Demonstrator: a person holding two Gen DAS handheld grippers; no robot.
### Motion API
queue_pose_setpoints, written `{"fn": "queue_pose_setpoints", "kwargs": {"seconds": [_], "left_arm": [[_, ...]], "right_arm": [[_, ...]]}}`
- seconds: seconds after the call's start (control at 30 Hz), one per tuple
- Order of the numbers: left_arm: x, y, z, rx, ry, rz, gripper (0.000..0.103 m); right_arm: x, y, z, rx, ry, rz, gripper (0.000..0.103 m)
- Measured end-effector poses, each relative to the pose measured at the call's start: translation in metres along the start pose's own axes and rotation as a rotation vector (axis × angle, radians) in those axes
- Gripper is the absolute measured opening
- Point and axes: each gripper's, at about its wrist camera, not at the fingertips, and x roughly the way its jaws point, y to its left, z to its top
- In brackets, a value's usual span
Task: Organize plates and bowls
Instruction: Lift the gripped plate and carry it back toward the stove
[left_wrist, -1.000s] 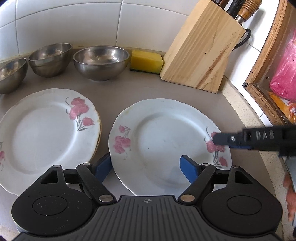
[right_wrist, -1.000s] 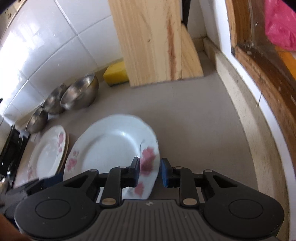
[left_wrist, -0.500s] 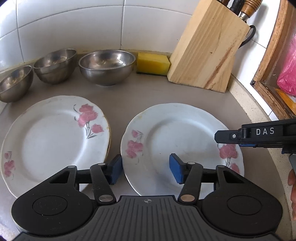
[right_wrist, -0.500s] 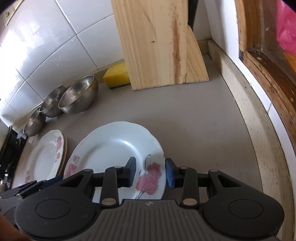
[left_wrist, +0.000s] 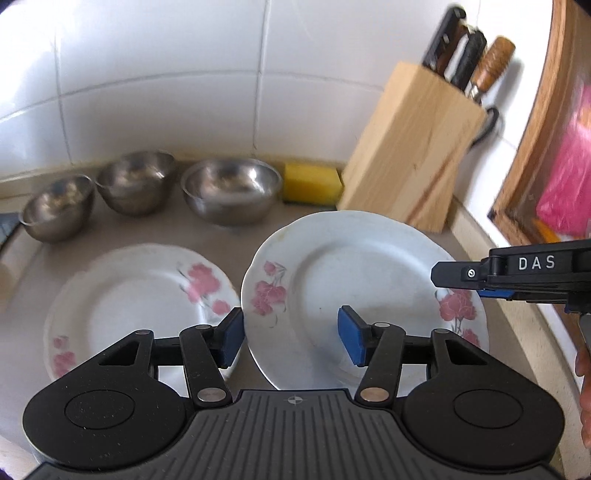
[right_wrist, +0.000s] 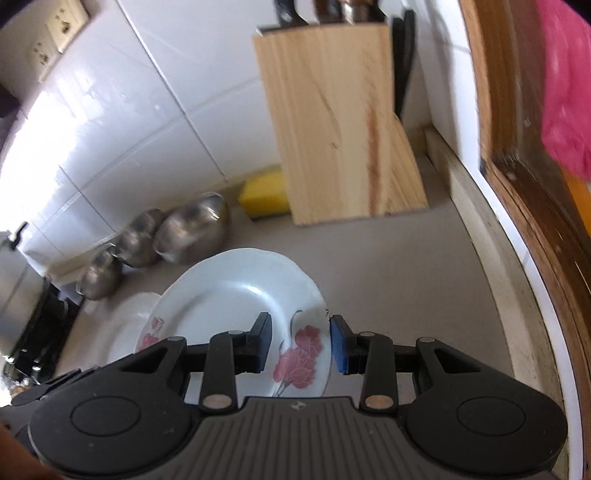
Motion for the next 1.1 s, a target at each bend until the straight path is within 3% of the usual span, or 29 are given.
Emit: {"fn": "queue_pose_setpoints", "kwargs": {"seconds": [0.57,0.8,1.1], "left_arm": [[-0.064,0.066,0.022,-0.072,-0.131,0.172,0.056],[-0.075,0.101,0.022,-0.079,-0.135,0.188,0.056],[-0.065,0.129,0.017,-0.069,-0.105,0.168,0.056]], "right_arm": [[0.004,0.102,0.019,-0.156,-0.030,0.151,0.018],[0.014,0.143,0.014,-0.177,-0.026,0.157,0.018],[0.031,0.170,0.001,-0.175,-0.001,0.104,0.018]]}}
